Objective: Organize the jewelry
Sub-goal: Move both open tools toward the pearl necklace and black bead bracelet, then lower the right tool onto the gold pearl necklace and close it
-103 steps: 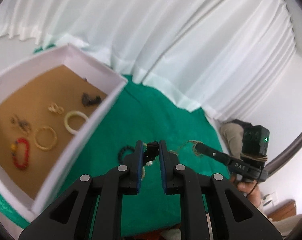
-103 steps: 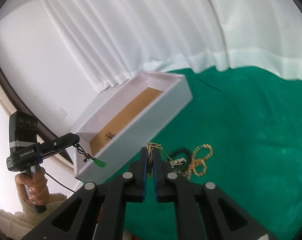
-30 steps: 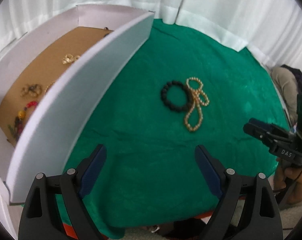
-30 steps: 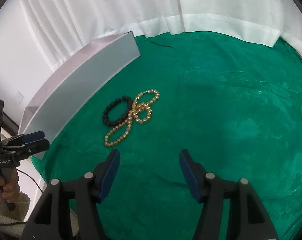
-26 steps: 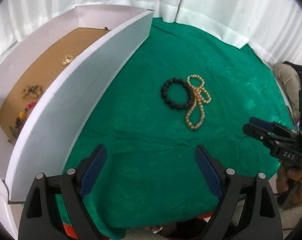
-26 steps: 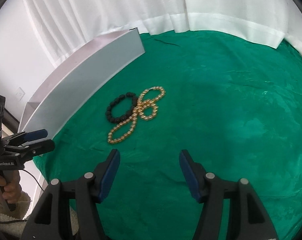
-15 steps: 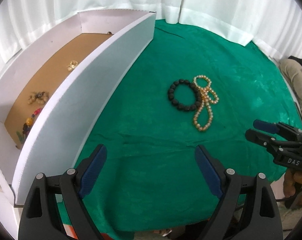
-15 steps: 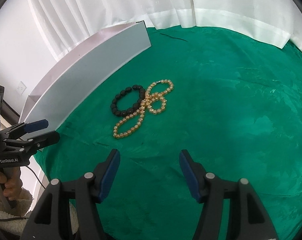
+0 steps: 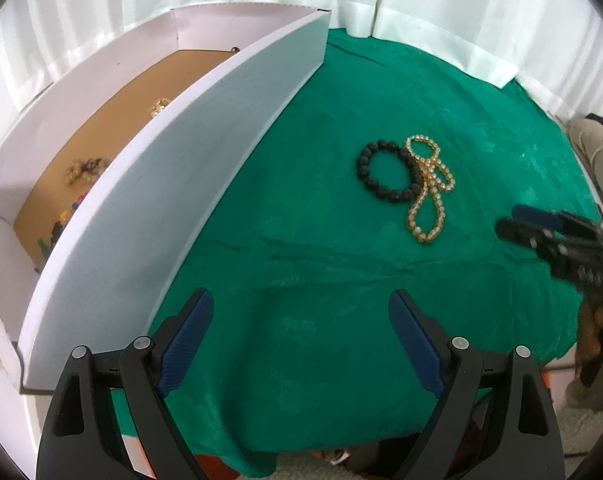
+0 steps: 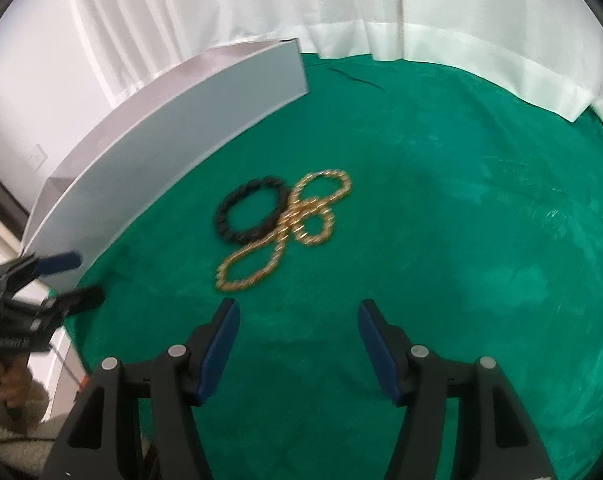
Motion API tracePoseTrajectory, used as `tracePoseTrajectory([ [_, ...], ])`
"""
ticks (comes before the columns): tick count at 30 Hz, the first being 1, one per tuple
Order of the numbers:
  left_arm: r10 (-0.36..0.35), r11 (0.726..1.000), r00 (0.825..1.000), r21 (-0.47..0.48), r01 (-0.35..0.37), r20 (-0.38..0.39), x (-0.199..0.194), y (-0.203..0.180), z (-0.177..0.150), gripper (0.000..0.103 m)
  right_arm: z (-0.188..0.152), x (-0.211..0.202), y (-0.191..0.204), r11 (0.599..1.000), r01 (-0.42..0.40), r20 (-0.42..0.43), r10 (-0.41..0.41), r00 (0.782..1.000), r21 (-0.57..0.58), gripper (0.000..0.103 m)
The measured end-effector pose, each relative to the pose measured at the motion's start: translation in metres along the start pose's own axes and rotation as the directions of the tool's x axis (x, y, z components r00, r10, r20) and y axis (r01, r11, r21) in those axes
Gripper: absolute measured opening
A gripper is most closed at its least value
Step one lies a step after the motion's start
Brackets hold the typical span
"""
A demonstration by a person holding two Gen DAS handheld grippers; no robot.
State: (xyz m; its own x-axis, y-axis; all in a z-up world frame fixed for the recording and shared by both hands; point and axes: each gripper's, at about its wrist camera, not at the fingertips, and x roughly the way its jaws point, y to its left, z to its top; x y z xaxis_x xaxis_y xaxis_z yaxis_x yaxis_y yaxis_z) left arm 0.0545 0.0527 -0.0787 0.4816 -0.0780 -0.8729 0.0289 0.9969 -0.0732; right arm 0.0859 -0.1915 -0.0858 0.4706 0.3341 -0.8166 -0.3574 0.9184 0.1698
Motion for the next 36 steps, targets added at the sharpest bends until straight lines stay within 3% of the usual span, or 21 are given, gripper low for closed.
tracePoseTrajectory([
  [14, -0.016, 1.000, 1.000, -0.017, 0.016, -0.026, 0.004, 0.003, -0.006, 0.090, 0.007, 0.019, 0.001, 0.999, -0.034, -0.055, 0.032, 0.998, -0.022, 0.063],
  [25, -0.007, 0.999, 0.999, -0.044, 0.005, -0.037, 0.004, 0.010, -0.009, 0.090, 0.038, 0.022, -0.019, 0.999, -0.032, -0.024, 0.032, 0.999, -0.024, 0.063],
  [29, -0.018, 0.998, 0.998, -0.054, 0.015, -0.055, 0.008, 0.011, -0.011, 0.090, 0.051, 0.043, -0.005, 0.996, -0.057, -0.036, 0.055, 0.998, -0.072, 0.063],
  [35, -0.016, 0.998, 0.999, -0.057, 0.014, -0.042, 0.003, 0.017, -0.013, 0.090, 0.055, 0.078, 0.016, 0.977, -0.009, -0.049, -0.001, 0.999, -0.213, 0.062],
  [36, -0.014, 0.998, 0.999, -0.063, 0.011, -0.043, 0.004, 0.018, -0.013, 0.090, 0.053, 0.077, 0.018, 0.971, -0.005, -0.047, -0.007, 0.999, -0.237, 0.057],
])
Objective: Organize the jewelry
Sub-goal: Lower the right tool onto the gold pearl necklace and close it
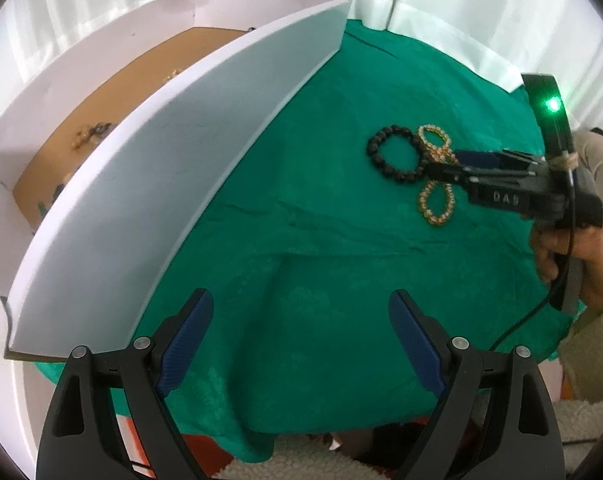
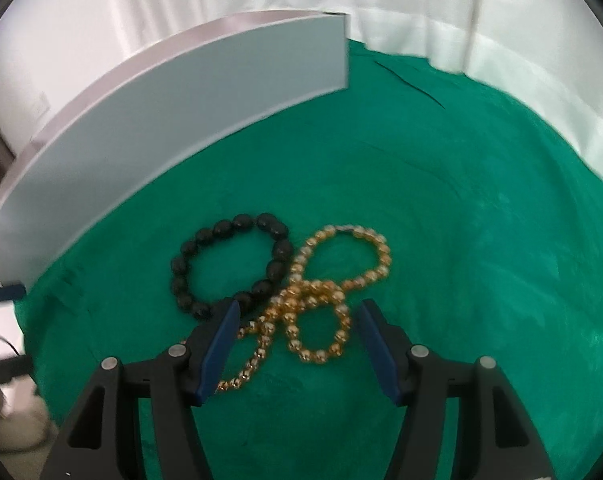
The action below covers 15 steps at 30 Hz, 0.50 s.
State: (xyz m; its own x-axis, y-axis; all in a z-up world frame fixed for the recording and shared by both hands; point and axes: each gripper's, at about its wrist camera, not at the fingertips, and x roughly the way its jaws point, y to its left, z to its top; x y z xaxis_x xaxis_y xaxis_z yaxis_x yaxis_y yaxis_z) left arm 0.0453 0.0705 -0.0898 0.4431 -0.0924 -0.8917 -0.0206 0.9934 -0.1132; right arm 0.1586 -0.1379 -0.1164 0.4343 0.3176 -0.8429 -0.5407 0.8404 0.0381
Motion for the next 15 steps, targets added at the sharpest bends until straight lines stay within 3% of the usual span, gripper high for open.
tracePoseTrajectory([
  [1, 0.003, 1.000, 1.000, -0.007, -0.003, -0.002, 0.001, 0.002, -0.001, 0.090, -0.001, -0.001, 0.003, 1.000, 0.005, -0.002, -0.005, 1.000, -0.024, 0.034],
  [3, 0.007, 1.000, 1.000, -0.019, -0.007, -0.012, 0.004, 0.005, -0.001, 0.090, -0.005, -0.006, 0.007, 0.999, -0.005, -0.015, 0.004, 1.000, -0.048, 0.026],
  [7, 0.001, 1.000, 1.000, -0.014, -0.001, -0.022, 0.007, 0.004, -0.001, 0.090, -0.016, -0.024, 0.007, 0.999, -0.029, -0.013, 0.029, 1.000, -0.027, 0.025],
  [15, -0.033, 0.999, 0.999, 0.029, 0.034, -0.023, 0.013, -0.013, 0.016, 0.090, -0.054, -0.094, -0.030, 0.988, -0.062, 0.091, 0.049, 0.995, 0.144, 0.025],
])
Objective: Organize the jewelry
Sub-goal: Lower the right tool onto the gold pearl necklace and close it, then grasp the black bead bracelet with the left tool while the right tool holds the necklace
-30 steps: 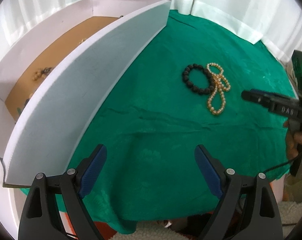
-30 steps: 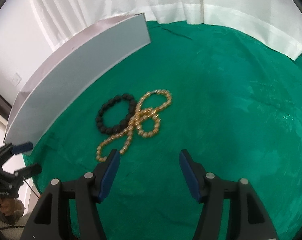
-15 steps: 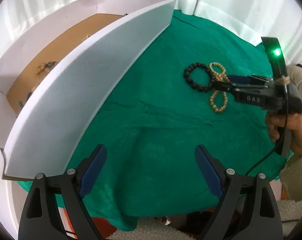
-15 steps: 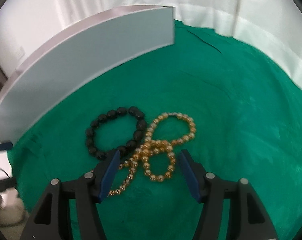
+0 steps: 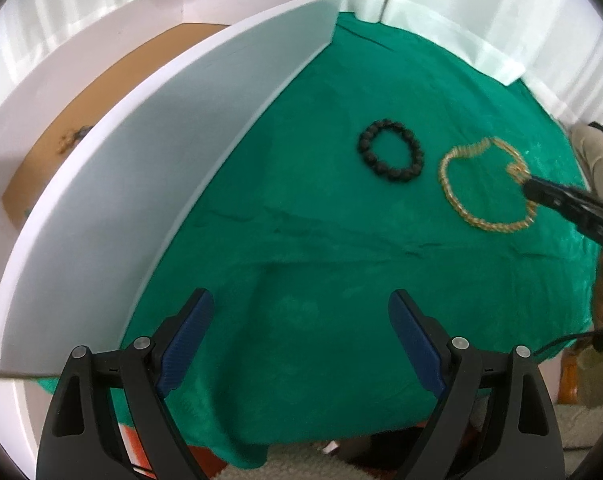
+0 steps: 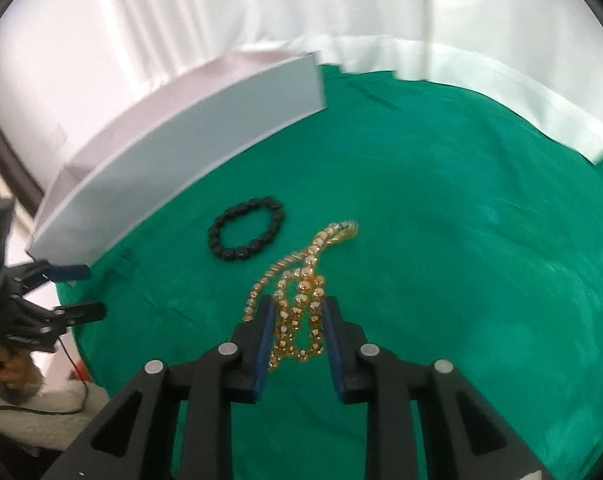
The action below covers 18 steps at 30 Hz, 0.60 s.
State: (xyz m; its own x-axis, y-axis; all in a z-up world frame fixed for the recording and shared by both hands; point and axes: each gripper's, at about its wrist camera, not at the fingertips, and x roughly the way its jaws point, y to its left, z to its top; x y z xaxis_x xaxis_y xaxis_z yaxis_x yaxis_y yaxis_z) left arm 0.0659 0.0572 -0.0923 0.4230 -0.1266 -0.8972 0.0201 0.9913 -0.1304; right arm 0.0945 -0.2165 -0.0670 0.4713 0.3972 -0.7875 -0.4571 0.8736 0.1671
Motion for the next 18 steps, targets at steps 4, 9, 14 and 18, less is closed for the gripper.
tracePoseTrajectory([
  [4, -0.070, 0.997, 0.997, 0.046, 0.069, 0.034, 0.000, -0.020, 0.022, 0.090, -0.017, -0.024, -0.026, 0.995, 0.059, 0.022, -0.061, 0.998, 0.078, 0.013],
  [9, -0.168, 0.964, 0.983, 0.218, 0.149, 0.070, 0.017, -0.066, 0.061, 0.089, -0.036, -0.026, -0.048, 0.985, 0.099, 0.006, -0.101, 0.995, 0.143, 0.013],
  [14, -0.123, 0.909, 0.992, 0.399, 0.120, -0.018, 0.069, -0.100, 0.078, 0.056, -0.046, -0.032, -0.058, 0.974, 0.098, 0.038, -0.108, 0.993, 0.206, 0.013],
  [18, -0.108, 0.895, 0.993, 0.430, 0.117, -0.046, 0.085, -0.102, 0.079, 0.039, -0.055, -0.041, -0.060, 0.970, 0.100, 0.054, -0.114, 0.992, 0.220, 0.013],
])
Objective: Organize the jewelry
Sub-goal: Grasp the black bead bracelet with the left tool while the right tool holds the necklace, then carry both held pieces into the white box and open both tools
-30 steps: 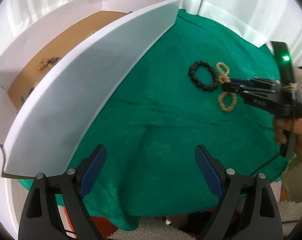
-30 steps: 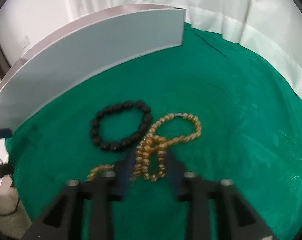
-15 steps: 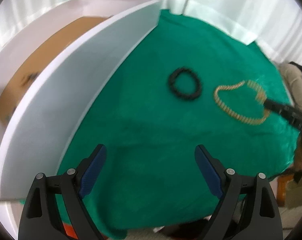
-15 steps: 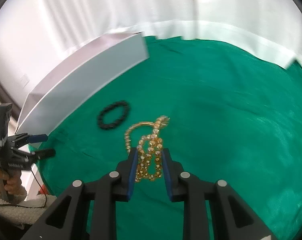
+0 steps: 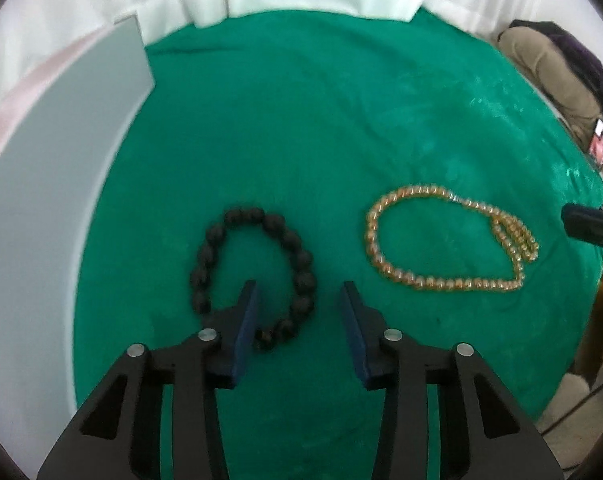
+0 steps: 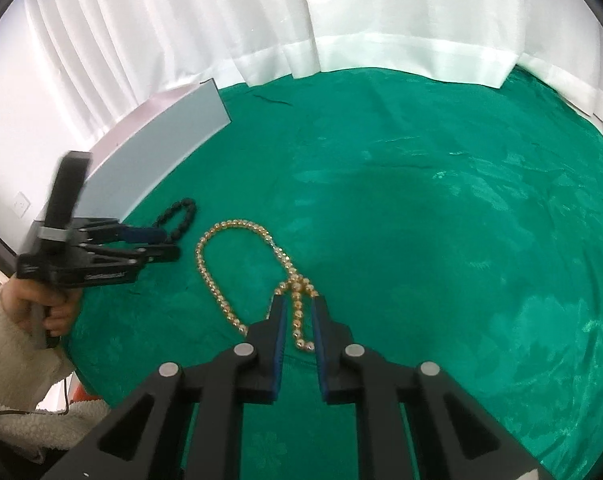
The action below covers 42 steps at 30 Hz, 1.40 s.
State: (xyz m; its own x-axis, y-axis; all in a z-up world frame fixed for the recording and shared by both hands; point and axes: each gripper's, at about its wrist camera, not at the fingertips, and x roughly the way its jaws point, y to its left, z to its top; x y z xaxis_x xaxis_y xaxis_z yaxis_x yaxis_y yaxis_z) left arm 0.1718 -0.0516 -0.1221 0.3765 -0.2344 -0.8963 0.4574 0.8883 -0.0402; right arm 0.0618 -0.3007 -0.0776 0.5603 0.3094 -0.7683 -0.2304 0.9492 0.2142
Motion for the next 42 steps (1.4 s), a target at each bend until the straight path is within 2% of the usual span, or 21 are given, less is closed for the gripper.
tracePoseTrajectory([
  [2, 0.008, 1.000, 1.000, 0.007, -0.008, -0.001, -0.002, -0.001, 0.001, 0.020, -0.003, -0.001, -0.002, 1.000, 0.001, -0.002, -0.001, 1.000, 0.009, 0.013],
  [3, -0.012, 1.000, 1.000, -0.004, 0.011, -0.009, -0.003, 0.000, 0.003, 0.010, -0.003, 0.000, -0.003, 1.000, 0.003, -0.004, -0.003, 1.000, 0.014, 0.014],
  [5, -0.068, 0.996, 0.998, -0.067, 0.067, -0.010, -0.006, 0.008, 0.002, 0.010, -0.004, 0.002, -0.006, 1.000, 0.005, -0.016, -0.004, 1.000, 0.021, 0.017],
  [6, -0.101, 0.989, 0.995, -0.107, 0.101, 0.002, -0.011, 0.013, 0.001, 0.010, -0.004, 0.004, -0.007, 1.000, 0.007, -0.029, -0.007, 1.000, 0.023, 0.028],
  [7, -0.129, 0.982, 0.991, -0.140, 0.130, 0.017, -0.017, 0.015, -0.002, 0.010, -0.004, 0.005, -0.007, 1.000, 0.010, -0.037, -0.009, 0.999, 0.022, 0.035],
  [12, -0.213, 0.942, 0.972, -0.244, 0.231, 0.097, -0.047, 0.032, -0.022, 0.010, -0.004, 0.017, 0.007, 0.998, -0.035, -0.097, 0.031, 0.995, -0.047, 0.036],
  [15, -0.209, 0.935, 0.971, -0.266, 0.234, 0.119, -0.058, 0.037, -0.031, 0.010, 0.002, 0.034, 0.012, 0.995, 0.011, -0.123, -0.023, 0.992, -0.095, 0.036],
  [17, -0.217, 0.930, 0.968, -0.273, 0.245, 0.130, -0.062, 0.037, -0.033, 0.010, 0.009, 0.044, 0.012, 0.993, 0.047, -0.111, -0.059, 0.992, -0.110, 0.036],
  [22, -0.219, 0.922, 0.966, -0.295, 0.251, 0.136, -0.056, 0.029, -0.035, 0.010, 0.033, 0.071, 0.016, 0.989, 0.041, -0.101, -0.056, 0.993, -0.144, 0.035],
  [23, -0.221, 0.919, 0.966, -0.303, 0.253, 0.135, -0.055, 0.029, -0.035, 0.010, 0.036, 0.080, 0.019, 0.986, 0.024, -0.126, -0.045, 0.991, -0.165, 0.034],
  [24, -0.223, 0.914, 0.965, -0.314, 0.255, 0.136, -0.055, 0.029, -0.036, 0.010, 0.036, 0.084, 0.023, 0.982, 0.021, -0.148, -0.050, 0.988, -0.188, 0.014],
  [25, -0.226, 0.909, 0.964, -0.325, 0.261, 0.141, -0.057, 0.030, -0.037, 0.010, 0.036, 0.085, 0.027, 0.975, 0.043, -0.150, -0.077, 0.986, -0.219, 0.008],
  [26, -0.228, 0.905, 0.962, -0.332, 0.266, 0.148, -0.060, 0.031, -0.038, 0.010, 0.037, 0.082, 0.032, 0.969, 0.048, -0.162, -0.089, 0.983, -0.241, 0.008],
  [29, -0.246, 0.889, 0.950, -0.347, 0.300, 0.191, -0.079, 0.036, -0.036, 0.010, 0.045, 0.054, 0.032, 0.984, -0.020, -0.122, -0.002, 0.992, -0.176, 0.008],
  [32, -0.280, 0.859, 0.926, -0.364, 0.359, 0.253, -0.105, 0.041, -0.033, 0.010, 0.057, 0.022, 0.029, 0.989, -0.110, -0.069, 0.104, 0.992, -0.098, 0.008],
  [37, -0.273, 0.830, 0.898, -0.389, 0.401, 0.344, -0.157, 0.053, -0.030, 0.010, 0.090, -0.023, 0.045, 0.971, -0.227, 0.021, 0.229, 0.973, -0.079, 0.008],
  [42, -0.238, 0.785, 0.867, -0.438, 0.437, 0.438, -0.218, 0.085, -0.042, 0.010, 0.134, -0.059, 0.085, 0.935, -0.319, 0.098, 0.336, 0.937, -0.153, 0.008],
])
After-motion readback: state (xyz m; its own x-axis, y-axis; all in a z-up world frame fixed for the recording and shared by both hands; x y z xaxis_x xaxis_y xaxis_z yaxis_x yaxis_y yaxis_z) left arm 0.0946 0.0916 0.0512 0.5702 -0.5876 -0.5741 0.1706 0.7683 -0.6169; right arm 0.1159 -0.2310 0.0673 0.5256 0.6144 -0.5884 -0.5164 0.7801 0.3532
